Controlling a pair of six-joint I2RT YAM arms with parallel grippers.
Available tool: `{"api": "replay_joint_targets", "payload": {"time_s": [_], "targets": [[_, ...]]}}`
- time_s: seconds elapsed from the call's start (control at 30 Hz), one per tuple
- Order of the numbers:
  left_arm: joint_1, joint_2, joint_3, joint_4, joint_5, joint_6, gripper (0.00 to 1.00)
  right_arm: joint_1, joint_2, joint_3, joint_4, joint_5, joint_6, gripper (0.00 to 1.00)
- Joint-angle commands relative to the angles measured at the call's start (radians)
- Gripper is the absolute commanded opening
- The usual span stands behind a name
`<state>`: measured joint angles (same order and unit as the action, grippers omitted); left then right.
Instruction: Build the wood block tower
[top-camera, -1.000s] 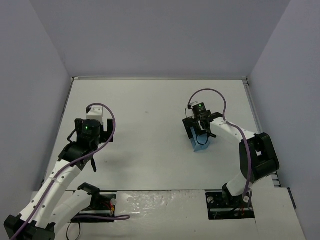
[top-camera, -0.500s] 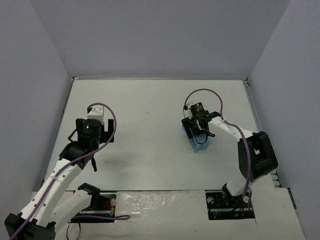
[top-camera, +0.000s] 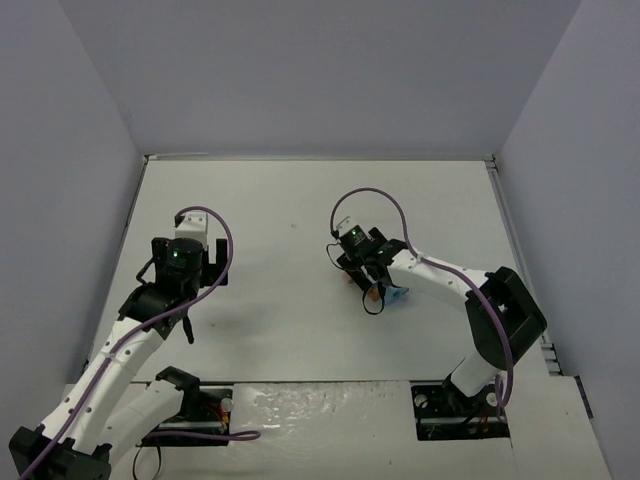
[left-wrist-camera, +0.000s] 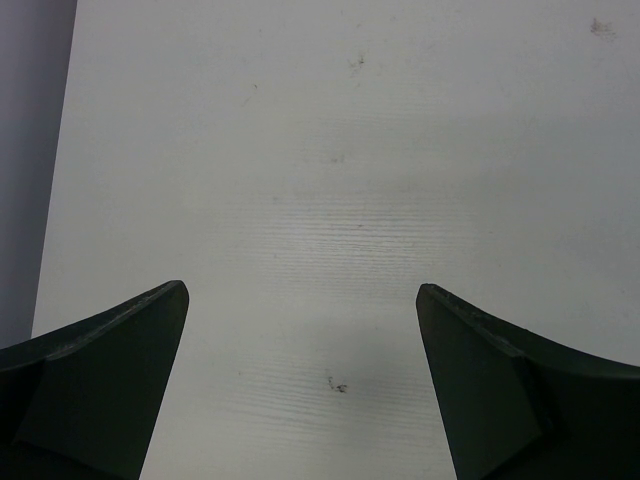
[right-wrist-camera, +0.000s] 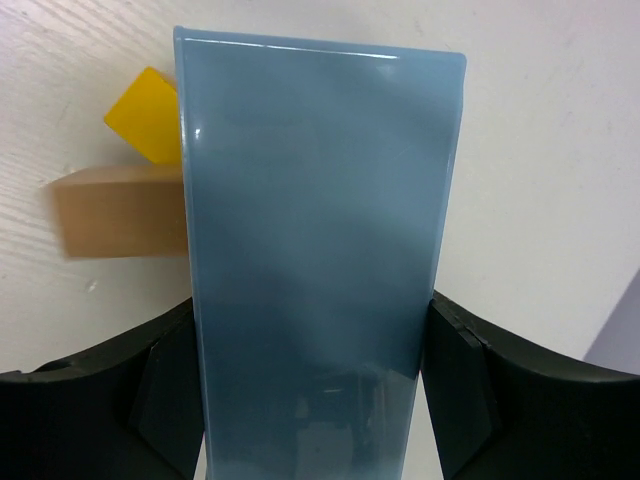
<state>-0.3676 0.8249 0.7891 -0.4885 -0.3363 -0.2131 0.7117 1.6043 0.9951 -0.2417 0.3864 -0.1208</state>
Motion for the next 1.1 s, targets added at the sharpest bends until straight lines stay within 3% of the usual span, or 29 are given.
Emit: {"api": "replay_joint_targets", "payload": {"time_s": [0.0,0.37,0.47,0.67,0.9,1.07], "targets": [[-0.002,0.008,0.059,0.03,0.0,-0.005,0.97,0.07,0.015,0.042,0.015,0.166,-0.034,0.0],[-0.002,0.029,0.059,0.03,0.019,-0.006,0.97,0.091,0.048,0.033,0.027,0.207,-0.008,0.0],[-0.002,0.036,0.058,0.03,0.02,-0.008,0.97,0.082,0.048,0.034,0.026,0.296,0.007,0.0],[-0.002,0.051,0.062,0.029,0.028,-0.007,0.97,0.114,0.03,0.06,0.009,0.326,0.031,0.0],[-0.002,0.058,0.064,0.025,0.033,-0.008,0.97,0.127,0.009,0.046,-0.001,0.268,0.041,0.0],[-0.002,0.059,0.065,0.024,0.028,-0.007,0.97,0.045,-0.035,0.041,-0.001,0.348,0.064,0.0]]}}
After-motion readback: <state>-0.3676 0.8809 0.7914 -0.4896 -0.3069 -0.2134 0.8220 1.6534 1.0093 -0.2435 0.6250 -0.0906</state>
